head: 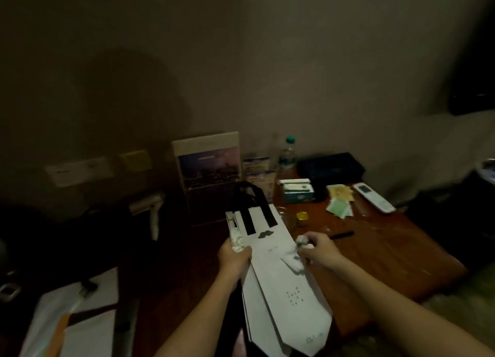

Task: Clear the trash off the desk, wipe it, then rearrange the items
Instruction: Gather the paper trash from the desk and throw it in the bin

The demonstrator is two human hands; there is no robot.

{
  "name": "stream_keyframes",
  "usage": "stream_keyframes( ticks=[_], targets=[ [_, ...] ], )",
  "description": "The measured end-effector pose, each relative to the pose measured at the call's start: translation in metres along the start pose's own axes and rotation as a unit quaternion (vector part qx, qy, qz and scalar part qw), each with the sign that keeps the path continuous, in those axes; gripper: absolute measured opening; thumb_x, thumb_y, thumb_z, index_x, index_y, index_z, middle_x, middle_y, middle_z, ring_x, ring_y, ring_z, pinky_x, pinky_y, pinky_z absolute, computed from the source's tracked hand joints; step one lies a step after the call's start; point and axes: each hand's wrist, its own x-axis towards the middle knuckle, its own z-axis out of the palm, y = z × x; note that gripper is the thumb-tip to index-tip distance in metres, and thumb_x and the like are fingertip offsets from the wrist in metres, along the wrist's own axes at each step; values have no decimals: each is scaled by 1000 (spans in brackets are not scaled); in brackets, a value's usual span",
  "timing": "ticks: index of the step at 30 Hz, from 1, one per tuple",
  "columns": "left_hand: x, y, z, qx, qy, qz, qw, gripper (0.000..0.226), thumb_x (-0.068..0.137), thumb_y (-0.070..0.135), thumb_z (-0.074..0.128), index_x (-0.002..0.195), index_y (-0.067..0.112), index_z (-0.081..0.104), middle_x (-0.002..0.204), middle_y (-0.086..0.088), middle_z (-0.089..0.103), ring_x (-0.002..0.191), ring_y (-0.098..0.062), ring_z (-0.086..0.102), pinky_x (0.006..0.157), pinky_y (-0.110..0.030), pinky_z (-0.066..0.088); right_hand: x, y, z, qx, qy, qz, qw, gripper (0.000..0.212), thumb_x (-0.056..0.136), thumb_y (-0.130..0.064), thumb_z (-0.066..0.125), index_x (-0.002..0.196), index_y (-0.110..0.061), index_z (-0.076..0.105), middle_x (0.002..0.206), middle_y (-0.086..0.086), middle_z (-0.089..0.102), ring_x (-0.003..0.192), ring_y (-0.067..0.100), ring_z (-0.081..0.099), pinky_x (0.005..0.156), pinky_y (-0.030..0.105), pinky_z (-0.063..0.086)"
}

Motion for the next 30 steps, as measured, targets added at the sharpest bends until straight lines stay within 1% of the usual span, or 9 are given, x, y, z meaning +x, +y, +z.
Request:
stream_keyframes(
  ticks=[2, 6, 10, 13, 18, 21, 24, 28, 30],
  targets=[
    [-3, 5, 26, 15, -45, 7, 999, 34, 81, -1, 63, 113, 8, 62, 99, -6, 66, 84, -17, 61, 72, -26, 47, -12, 14, -23, 11, 38, 19, 999, 17, 86, -4, 63, 99, -16, 62, 99, 5, 63, 84, 14, 59, 53, 15, 43],
    [-19, 12, 81, 44, -123, 16, 991, 33, 79, -3, 63, 110, 10, 62, 96, -4, 66, 84, -19, 62, 76, -31, 51, -42, 49, -68, 32, 121, 60, 990, 18, 85, -7, 65, 96, -20, 62, 93, 1, 64, 77, 12, 58, 54, 15, 46],
    [-46, 17, 137, 77, -193, 34, 978, 32, 78, -4, 64, 109, 7, 62, 101, -9, 68, 91, -25, 64, 78, -32, 53, -72, 87, -109, 71, 194, 87, 975, 16, 86, -7, 65, 97, -18, 64, 95, 0, 62, 91, 18, 60, 77, 27, 52],
    [-71, 20, 184, 117, -248, 57, 960, 31, 79, -3, 64, 108, 8, 61, 101, -10, 67, 91, -25, 64, 78, -36, 54, -92, 121, -145, 96, 218, 98, 966, 13, 87, -8, 64, 96, -18, 63, 98, 2, 61, 94, 19, 59, 85, 30, 51],
    [-118, 24, 278, 145, -288, 81, 943, 27, 80, 0, 65, 104, 11, 62, 98, -8, 67, 92, -25, 64, 83, -37, 55, -112, 180, -219, 118, 247, 103, 956, 19, 88, -8, 64, 104, -16, 59, 104, 4, 60, 96, 17, 58, 68, 17, 46],
    [-146, 26, 345, 154, -305, 90, 936, 23, 82, 0, 65, 100, 14, 61, 97, -6, 66, 89, -21, 63, 75, -30, 51, -122, 218, -276, 138, 267, 106, 948, 18, 87, -3, 63, 102, -13, 60, 101, 6, 60, 94, 19, 58, 65, 19, 47],
    [-175, 29, 410, 154, -315, 91, 932, 23, 82, 0, 65, 95, 18, 61, 98, -5, 67, 87, -19, 63, 75, -31, 53, -129, 257, -335, 132, 281, 114, 944, 17, 87, -2, 63, 100, -13, 60, 98, 6, 59, 93, 19, 57, 69, 20, 47],
    [-203, 35, 480, 164, -335, 113, 921, 22, 84, 2, 64, 86, 23, 58, 91, -3, 65, 80, -12, 61, 61, -20, 46, -126, 294, -400, 131, 290, 118, 941, 15, 86, 0, 63, 93, -12, 59, 95, 8, 59, 85, 17, 56, 61, 17, 43],
    [-211, 40, 509, 165, -339, 118, 919, 24, 85, 0, 62, 87, 23, 56, 88, 1, 63, 79, -10, 60, 61, -19, 46, -118, 308, -427, 124, 292, 124, 940, 15, 86, 2, 63, 92, -11, 59, 93, 9, 59, 80, 15, 55, 58, 16, 43]
  ],
)
